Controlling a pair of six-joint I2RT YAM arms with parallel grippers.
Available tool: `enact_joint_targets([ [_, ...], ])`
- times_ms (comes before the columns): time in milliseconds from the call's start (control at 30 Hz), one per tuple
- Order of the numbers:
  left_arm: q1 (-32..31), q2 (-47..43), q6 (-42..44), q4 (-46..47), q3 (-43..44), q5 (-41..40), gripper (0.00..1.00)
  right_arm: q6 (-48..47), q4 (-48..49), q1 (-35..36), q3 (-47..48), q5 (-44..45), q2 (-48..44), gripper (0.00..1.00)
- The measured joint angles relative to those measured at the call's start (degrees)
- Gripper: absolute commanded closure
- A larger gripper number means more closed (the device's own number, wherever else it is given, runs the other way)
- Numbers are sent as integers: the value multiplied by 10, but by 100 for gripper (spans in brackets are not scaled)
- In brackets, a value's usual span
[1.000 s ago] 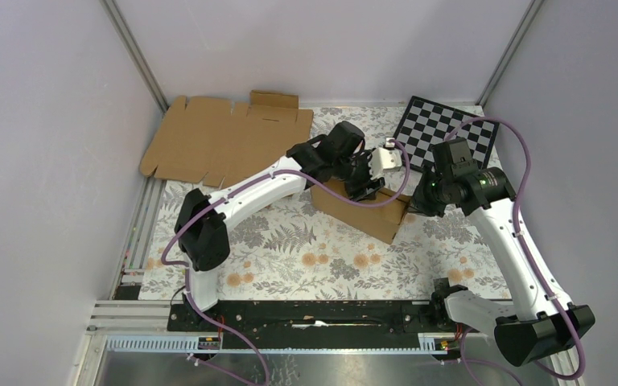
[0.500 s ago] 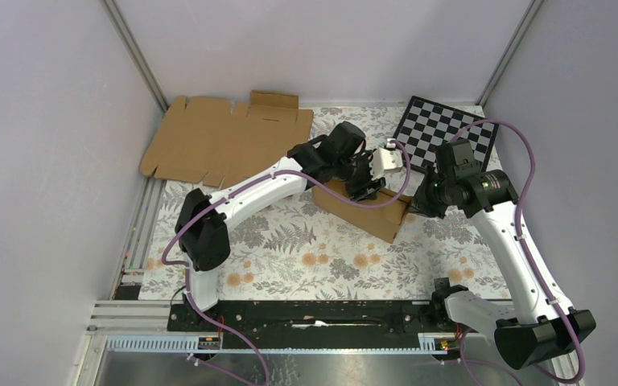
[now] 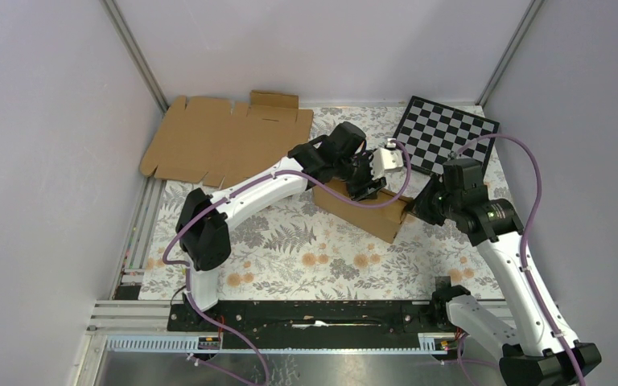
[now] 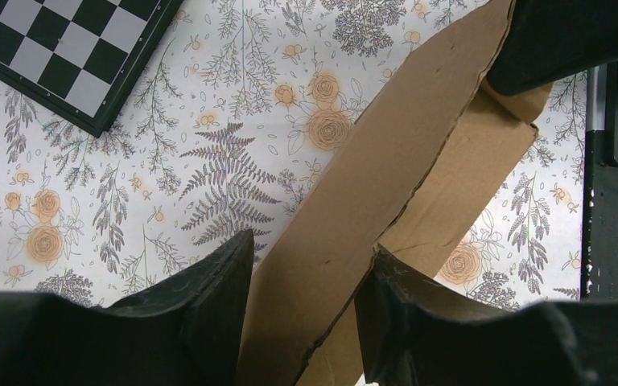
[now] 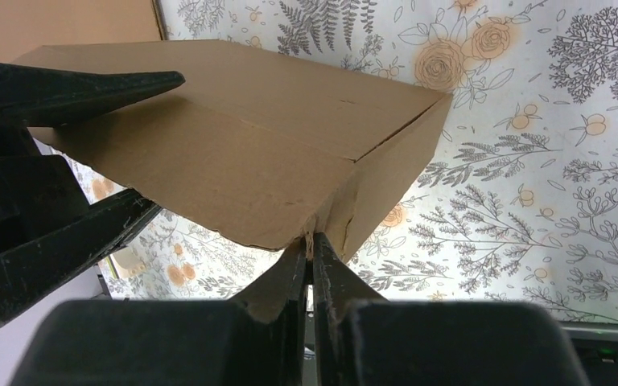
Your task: Fold the paper box
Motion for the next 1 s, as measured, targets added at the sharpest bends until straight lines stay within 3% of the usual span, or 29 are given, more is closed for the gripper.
enact_joint_targets([
  [200,0,2,-2,3,0,-1,54,-12,17,0,-13,2,-9,100],
  [267,0,3,-2,5,0,-1,54,-19,20,0,-14,2,-9,96],
  [400,0,3,-4,6,0,-1,55,-35,19,0,-13,2,-9,66],
  [467,0,4,-4,12,0,-3,55,-47,-1,1,-13,0,-5,38],
  [533,0,7,-4,19,0,-4,55,-59,-19,2,-11,0,7,33],
  [633,0,9,-4,23,1,-5,55,-75,-34,2,-5,0,23,43],
  [933,0,10,-4,19,5,-9,55,-80,-51,2,35,9,40,98],
  [1000,0,10,-4,19,5,-12,55,-80,-53,3,42,13,40,100],
])
